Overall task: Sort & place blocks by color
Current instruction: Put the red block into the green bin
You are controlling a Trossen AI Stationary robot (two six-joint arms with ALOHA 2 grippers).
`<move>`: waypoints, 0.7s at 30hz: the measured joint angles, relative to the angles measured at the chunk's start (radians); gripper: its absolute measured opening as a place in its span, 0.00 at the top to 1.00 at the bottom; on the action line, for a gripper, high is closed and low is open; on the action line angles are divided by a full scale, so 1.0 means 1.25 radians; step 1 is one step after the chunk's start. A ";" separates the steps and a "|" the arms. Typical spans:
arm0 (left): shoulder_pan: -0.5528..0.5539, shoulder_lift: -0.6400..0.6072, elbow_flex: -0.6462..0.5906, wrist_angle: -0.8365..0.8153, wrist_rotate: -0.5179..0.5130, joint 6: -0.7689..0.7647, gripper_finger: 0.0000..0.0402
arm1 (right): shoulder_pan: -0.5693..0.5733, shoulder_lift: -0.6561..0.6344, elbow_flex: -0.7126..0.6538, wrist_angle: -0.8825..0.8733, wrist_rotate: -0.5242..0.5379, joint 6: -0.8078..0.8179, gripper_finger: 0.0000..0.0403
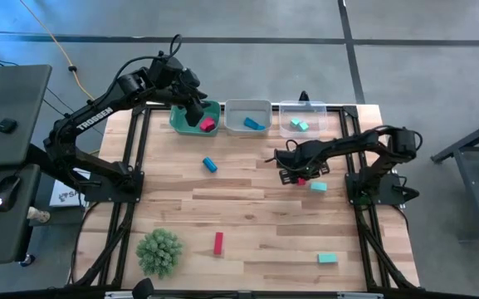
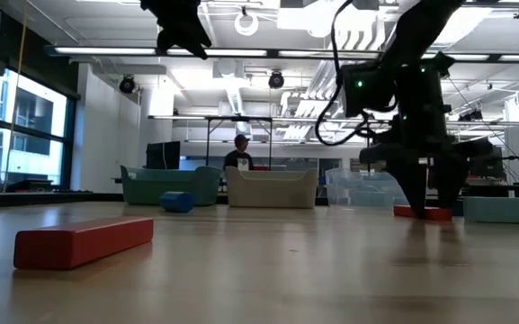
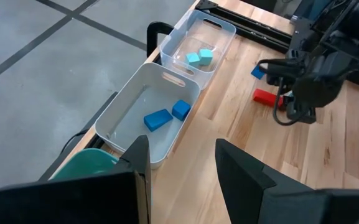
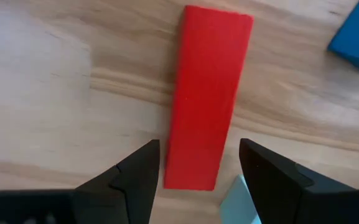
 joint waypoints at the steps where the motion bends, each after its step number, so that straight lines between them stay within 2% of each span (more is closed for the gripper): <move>1: 0.000 0.000 0.000 0.000 0.000 0.000 0.74 | 0.000 0.010 0.000 0.002 -0.004 0.000 0.48; 8: 0.000 0.000 0.000 0.000 0.001 0.000 0.74 | -0.002 0.038 0.002 0.025 -0.026 -0.019 0.51; 15: 0.000 0.000 0.000 0.000 -0.001 0.000 0.74 | -0.002 0.037 0.003 0.028 -0.028 -0.032 0.75; 21: 0.000 0.000 0.000 0.000 -0.001 0.000 0.74 | -0.002 0.036 0.005 0.025 -0.027 -0.065 0.76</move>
